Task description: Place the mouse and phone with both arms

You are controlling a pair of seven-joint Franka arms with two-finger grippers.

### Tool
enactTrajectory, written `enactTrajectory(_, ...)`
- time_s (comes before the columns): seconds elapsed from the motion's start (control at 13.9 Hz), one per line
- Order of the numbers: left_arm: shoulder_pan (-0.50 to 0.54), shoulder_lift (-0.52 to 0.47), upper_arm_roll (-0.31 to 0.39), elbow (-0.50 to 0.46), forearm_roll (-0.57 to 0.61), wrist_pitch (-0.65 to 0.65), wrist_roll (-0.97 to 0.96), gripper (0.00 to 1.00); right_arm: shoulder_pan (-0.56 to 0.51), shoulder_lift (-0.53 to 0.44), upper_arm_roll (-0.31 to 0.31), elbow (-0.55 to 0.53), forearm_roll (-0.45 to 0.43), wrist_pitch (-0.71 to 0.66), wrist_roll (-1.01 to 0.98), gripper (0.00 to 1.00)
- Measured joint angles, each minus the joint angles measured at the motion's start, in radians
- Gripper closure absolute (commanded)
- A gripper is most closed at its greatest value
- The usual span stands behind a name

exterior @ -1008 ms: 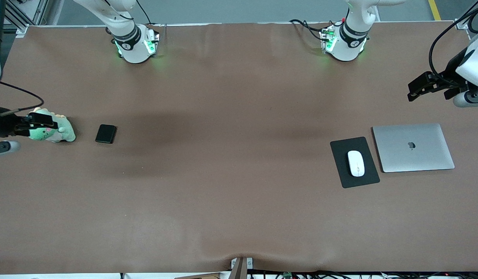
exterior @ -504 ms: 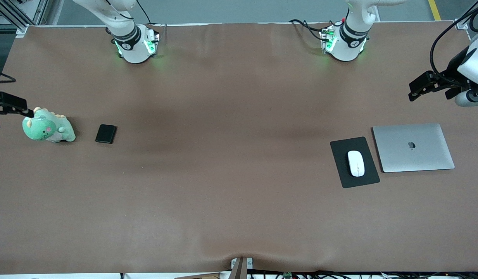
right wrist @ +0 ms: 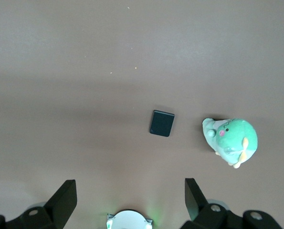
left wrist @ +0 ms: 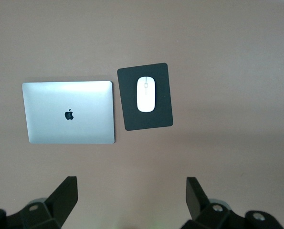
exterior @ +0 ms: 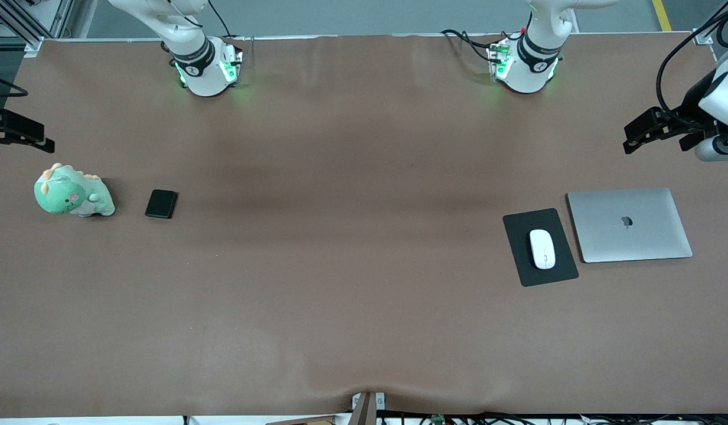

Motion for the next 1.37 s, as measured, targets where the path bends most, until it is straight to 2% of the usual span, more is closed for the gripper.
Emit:
enactTrajectory(0.36,0.000,0.000,0.001,0.002,0.000,0.000,0.000,0.00,0.021,-0.027,-0.051,-0.032,0.000,0.014,0.023,0.00)
enactTrajectory(0.65,0.000,0.000,0.001,0.004,0.000,0.000,0.002,0.00,0.029,-0.140,-0.061,-0.202,0.000,0.077,0.023,0.00)
enactTrajectory(0.79,0.000,0.000,0.001,0.004,0.000,0.000,0.002,0.00,0.035,-0.177,-0.062,-0.248,0.000,0.079,0.023,0.00)
enactTrajectory(1.37,0.000,0.000,0.001,0.005,0.000,0.000,0.002,0.00,0.057,-0.195,-0.069,-0.268,0.000,0.098,0.024,0.00)
